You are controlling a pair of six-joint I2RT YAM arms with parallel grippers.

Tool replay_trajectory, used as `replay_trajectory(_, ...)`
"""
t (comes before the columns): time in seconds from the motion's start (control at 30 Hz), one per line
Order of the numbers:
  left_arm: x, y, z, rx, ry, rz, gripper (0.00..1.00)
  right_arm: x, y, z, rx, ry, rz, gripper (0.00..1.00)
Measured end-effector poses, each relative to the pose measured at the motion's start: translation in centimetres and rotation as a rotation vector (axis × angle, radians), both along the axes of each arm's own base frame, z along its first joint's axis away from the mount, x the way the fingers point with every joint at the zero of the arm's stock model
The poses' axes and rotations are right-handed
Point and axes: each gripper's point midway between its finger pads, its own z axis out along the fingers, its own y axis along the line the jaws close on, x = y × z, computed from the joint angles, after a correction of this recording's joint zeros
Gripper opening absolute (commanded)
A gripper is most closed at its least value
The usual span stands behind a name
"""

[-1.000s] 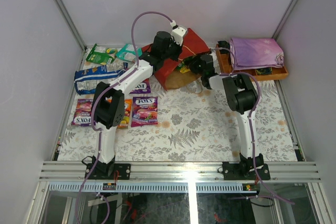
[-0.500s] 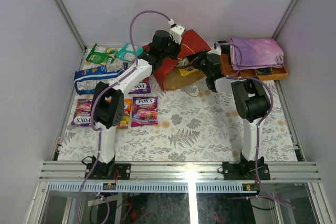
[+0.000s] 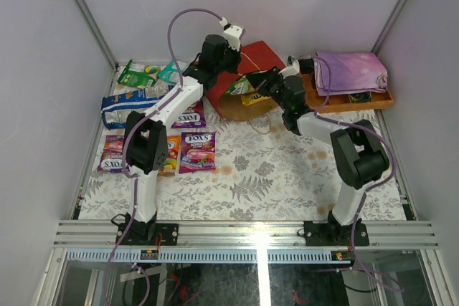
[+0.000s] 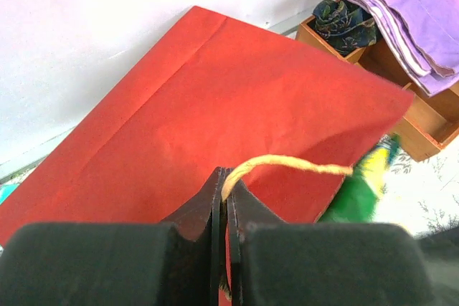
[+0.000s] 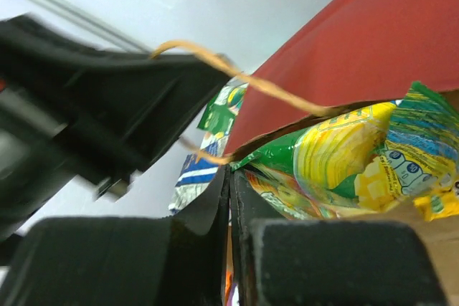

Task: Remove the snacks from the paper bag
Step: Take out the snack from the paper bag, then place the snack at the center of the board.

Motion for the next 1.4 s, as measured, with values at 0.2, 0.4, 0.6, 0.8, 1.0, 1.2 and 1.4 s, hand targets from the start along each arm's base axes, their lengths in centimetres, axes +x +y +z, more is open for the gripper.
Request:
replay_trajectory(0.2,0.1,0.1,-0.3,-0.008,0.014,0.009,0.00,-5.5,0.2,3.0,-0.031,-0.029,0.049,0.00)
replay_trajectory(0.4,0.0,0.0,-0.3,-0.010,0.017,0.009,0.00,-11.1,-2.9,2.9,-0.113,0.031,0.031,0.00)
replay_trajectory(0.6,0.1,0.2,-0.5,-0.006,0.020,0.017,0.00,-16.6,-9.3,5.0,-0.218,0.065,-0.129,0.00)
replay_trajectory(0.8,-0.3,0.5,-1.3,0.015,0.042,0.022,0.00,-22.0,-16.2,3.5,-0.344,0.191,-0.321,0.00)
replay_trajectory(1.0,-0.6,0.7,-1.9,0.023,0.059,0.022,0.00,-25.1,-20.9,-1.5,-0.516,0.393,-0.456,0.00)
replay_trajectory(1.2,-0.8,0.7,-2.3,0.028,0.070,0.021,0.00,-24.0,-23.4,-5.2,-0.659,0.544,-0.548,0.00)
replay_trajectory(1.4,-0.8,0.7,-2.4,0.032,0.074,0.020,0.00,-19.5,-26.0,-9.1,-0.630,0.688,-0.608,0.10)
